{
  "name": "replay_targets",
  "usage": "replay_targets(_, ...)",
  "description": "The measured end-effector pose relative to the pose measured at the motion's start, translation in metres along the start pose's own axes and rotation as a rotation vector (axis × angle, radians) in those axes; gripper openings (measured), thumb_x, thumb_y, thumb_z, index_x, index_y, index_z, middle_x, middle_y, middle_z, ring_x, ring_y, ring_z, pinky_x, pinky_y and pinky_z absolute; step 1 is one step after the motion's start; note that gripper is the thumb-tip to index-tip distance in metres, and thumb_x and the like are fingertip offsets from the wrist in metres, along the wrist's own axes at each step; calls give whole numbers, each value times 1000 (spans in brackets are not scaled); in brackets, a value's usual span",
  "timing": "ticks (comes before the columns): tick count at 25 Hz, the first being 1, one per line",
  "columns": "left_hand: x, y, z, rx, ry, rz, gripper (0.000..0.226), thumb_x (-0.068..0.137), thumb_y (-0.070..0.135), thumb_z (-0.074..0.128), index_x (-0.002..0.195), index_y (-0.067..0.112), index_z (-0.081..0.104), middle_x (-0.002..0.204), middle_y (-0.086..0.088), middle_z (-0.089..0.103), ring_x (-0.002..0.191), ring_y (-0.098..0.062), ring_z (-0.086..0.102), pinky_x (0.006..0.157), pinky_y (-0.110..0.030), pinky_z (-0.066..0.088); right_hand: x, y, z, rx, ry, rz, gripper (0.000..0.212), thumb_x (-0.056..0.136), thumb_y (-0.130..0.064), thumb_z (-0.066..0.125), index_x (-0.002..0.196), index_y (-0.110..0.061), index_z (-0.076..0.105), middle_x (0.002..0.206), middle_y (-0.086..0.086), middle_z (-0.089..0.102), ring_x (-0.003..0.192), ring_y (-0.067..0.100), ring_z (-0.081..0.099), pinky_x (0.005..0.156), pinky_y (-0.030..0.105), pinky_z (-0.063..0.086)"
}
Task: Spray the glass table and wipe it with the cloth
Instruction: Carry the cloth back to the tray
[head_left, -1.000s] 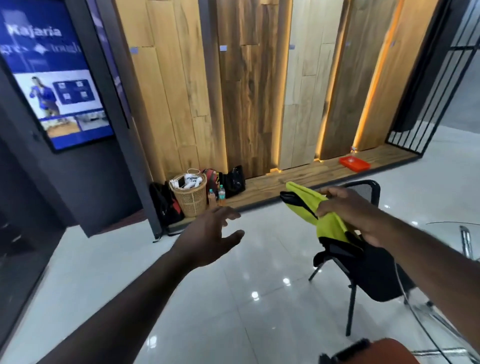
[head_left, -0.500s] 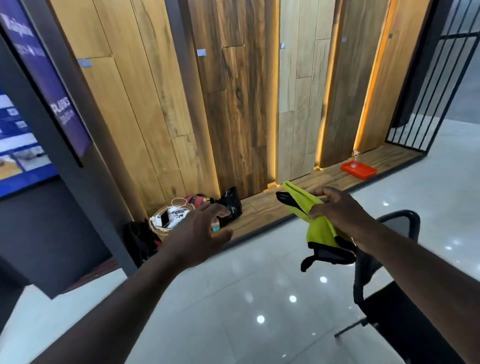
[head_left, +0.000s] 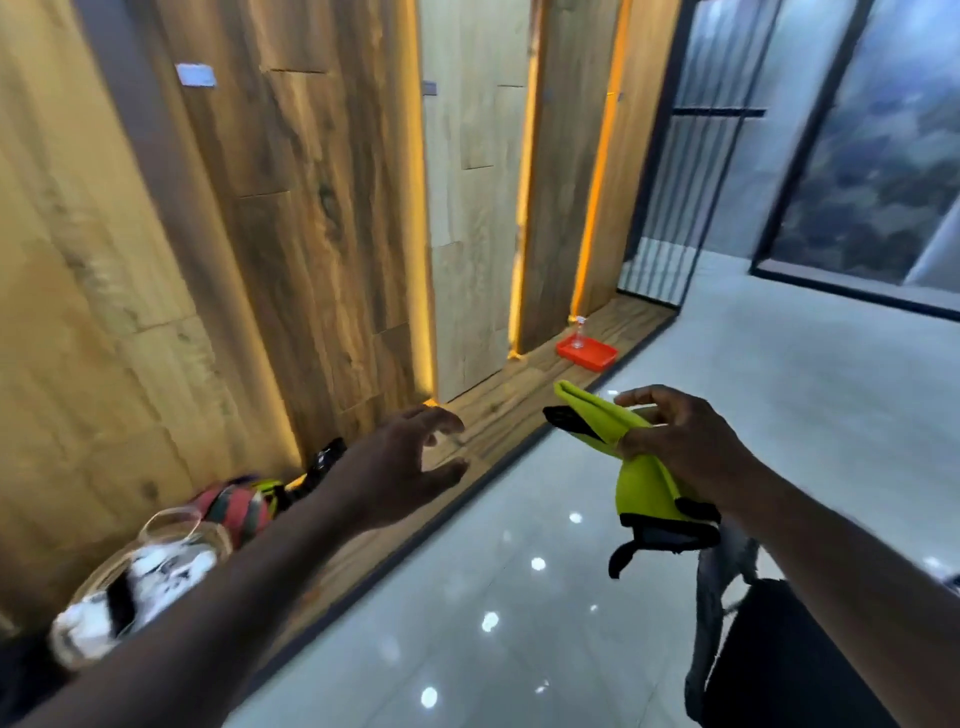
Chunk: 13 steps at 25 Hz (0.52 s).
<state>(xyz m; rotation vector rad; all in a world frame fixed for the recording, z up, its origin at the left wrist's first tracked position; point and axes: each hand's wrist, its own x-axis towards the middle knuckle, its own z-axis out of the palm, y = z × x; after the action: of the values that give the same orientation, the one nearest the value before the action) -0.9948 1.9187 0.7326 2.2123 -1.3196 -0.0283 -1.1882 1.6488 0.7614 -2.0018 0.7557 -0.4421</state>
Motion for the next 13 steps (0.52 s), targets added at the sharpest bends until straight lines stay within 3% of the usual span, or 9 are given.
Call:
replay_targets(2, 64, -11, 6, -5, -22, 74, 46, 96, 47, 68, 138, 29, 57, 138, 11, 58, 114, -1, 58, 92, -23, 53, 32, -1, -17, 14, 46, 46, 52, 48, -36, 81, 99, -45, 77, 100, -11, 82, 96, 17, 76, 82, 34, 56)
replay_targets(5, 177, -23, 31, 3, -81, 173, 49, 96, 50, 66, 140, 34, 53, 142, 12, 56, 119, -2, 56, 95, -25, 53, 107, 16, -49, 6, 155, 60, 47, 61, -28, 91, 101, -45, 75, 105, -9, 81, 98, 17, 75, 87, 36, 57)
replay_targets(9, 322, -42, 67, -13, -72, 215, 48, 96, 51, 65, 139, 34, 54, 141, 13, 56, 118, -1, 56, 92, -28, 57, 231, 49, -86, 50, 235, 46, 52, 56, -35, 85, 106, -46, 76, 105, -14, 81, 99, 15, 74, 87, 37, 57)
replay_targets(13, 449, -60, 87, 34, -92, 231, 51, 94, 54, 61, 140, 34, 52, 143, 12, 54, 121, -1, 54, 94, -27, 55, 348, 64, -120, 49, 243, 27, 48, 74, -16, 90, 111, -42, 76, 109, -13, 79, 105, 14, 73, 88, 35, 57)
